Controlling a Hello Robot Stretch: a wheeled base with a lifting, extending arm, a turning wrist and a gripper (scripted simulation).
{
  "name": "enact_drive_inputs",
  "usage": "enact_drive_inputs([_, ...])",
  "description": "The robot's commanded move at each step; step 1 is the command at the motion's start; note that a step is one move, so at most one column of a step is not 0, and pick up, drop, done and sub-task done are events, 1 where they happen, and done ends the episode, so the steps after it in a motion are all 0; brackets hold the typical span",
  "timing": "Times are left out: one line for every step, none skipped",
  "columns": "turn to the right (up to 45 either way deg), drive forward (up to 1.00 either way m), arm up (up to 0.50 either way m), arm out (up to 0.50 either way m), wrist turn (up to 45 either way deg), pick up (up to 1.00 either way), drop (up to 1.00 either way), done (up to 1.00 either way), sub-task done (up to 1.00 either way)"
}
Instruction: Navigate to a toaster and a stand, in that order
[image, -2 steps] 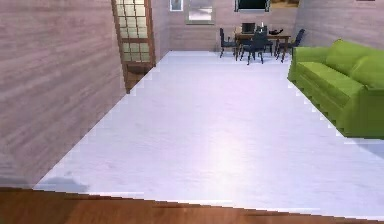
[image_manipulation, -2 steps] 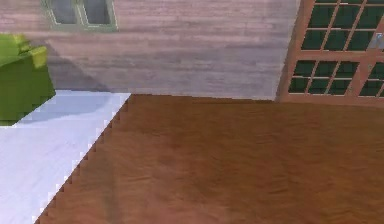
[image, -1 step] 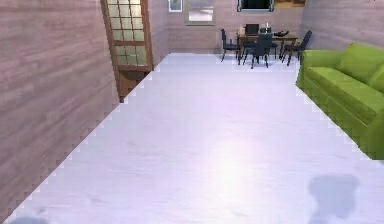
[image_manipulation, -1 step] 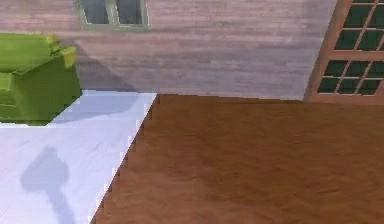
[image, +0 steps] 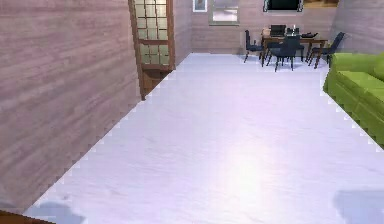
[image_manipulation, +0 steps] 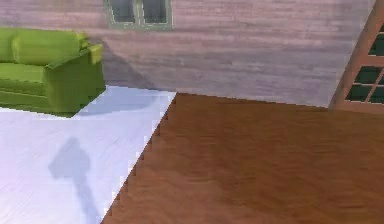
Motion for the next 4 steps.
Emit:
enact_drive_inputs([0.0,1.00,0.00,0.00,0.0,0.00,0.00,0.00,0.00])
enact_drive_inputs([-3.0,0.00,0.00,0.00,0.0,0.00,0.00,0.00,0.00])
enact_drive_inputs([0.0,1.00,0.00,0.00,0.0,0.00,0.00,0.00,0.00])
enact_drive_inputs([0.0,1.00,0.00,0.00,0.0,0.00,0.00,0.00,0.00])
